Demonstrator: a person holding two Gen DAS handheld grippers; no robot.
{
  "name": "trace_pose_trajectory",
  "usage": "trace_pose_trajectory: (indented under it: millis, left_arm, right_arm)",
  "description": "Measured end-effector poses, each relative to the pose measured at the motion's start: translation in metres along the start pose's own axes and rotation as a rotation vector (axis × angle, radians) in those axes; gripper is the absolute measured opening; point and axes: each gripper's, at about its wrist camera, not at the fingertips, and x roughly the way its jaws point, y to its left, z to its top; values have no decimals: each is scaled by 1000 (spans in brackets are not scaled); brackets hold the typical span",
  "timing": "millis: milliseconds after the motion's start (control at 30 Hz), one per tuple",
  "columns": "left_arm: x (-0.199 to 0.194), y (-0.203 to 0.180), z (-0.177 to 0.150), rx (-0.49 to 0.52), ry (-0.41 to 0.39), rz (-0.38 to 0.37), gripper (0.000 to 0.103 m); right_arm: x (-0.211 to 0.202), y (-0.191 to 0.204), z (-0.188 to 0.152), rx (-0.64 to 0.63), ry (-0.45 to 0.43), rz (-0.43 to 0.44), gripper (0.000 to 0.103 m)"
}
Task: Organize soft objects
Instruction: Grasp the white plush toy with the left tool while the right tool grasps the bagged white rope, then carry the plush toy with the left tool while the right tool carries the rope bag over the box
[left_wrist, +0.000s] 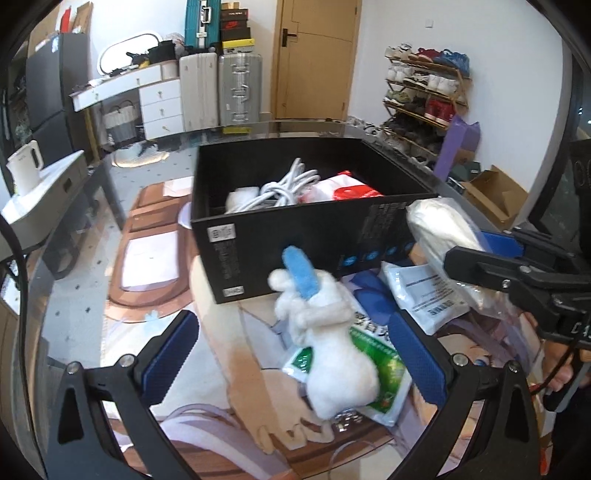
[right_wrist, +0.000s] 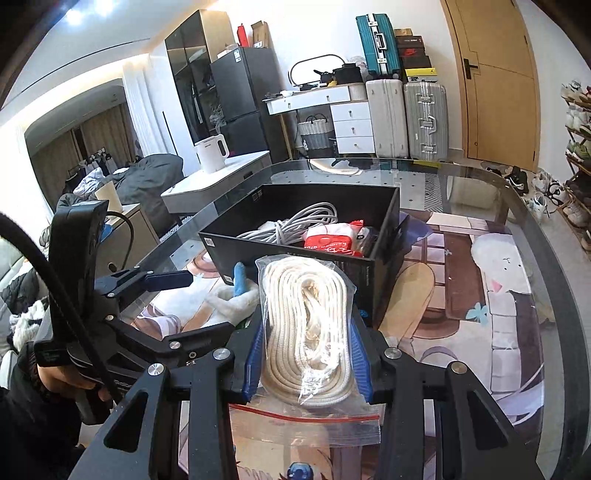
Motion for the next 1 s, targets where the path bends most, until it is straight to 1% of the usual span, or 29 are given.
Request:
trace_pose_trajectory:
  millis: [133, 200, 233, 300, 333, 367, 400, 433, 500, 633, 700, 1000]
  left_arm:
    - [3, -3, 1, 11, 13, -20, 100]
    - [8, -4, -1, 15, 33, -37, 91]
    - [9, -6, -1, 18, 42, -43, 89]
    - [12, -8, -3, 27, 59, -63, 80]
    - [11, -8, -4, 29, 60, -80, 78]
    - [10, -8, -5, 28, 59, -96, 75]
    - [9, -8, -5, 29, 56, -104, 68]
    - [7, -8, -6, 29, 53, -117, 65]
    - [5, -8, -7, 20, 47, -135, 54]
    - [-1, -4, -9, 7, 37, -138, 42]
    - [-2, -2, -10, -3, 33, -133, 33]
    - [-8, 5, -13, -26, 17, -124, 31]
  right_arm:
    - [-3, -3, 0, 4, -6, 0, 41]
    - [-4, -4, 0, 6, -8, 2, 41]
    - [-4, -4, 0, 6, -9, 1, 41]
    - [-4, -4, 0, 8, -8, 2, 41]
    - [-4, -5, -1, 8, -8, 1, 41]
    - [-4, -5, 0, 8, -8, 1, 41]
    - [-3, -5, 0, 7, -5, 0, 41]
    - [-3, -5, -1, 7, -5, 0, 41]
    - [-3, -5, -1, 7, -2, -3, 41]
    - [-2, -5, -1, 8, -3, -3, 41]
    - [-2, -5, -1, 8, -3, -5, 41]
    - [-2, -6, -1, 8, -5, -7, 41]
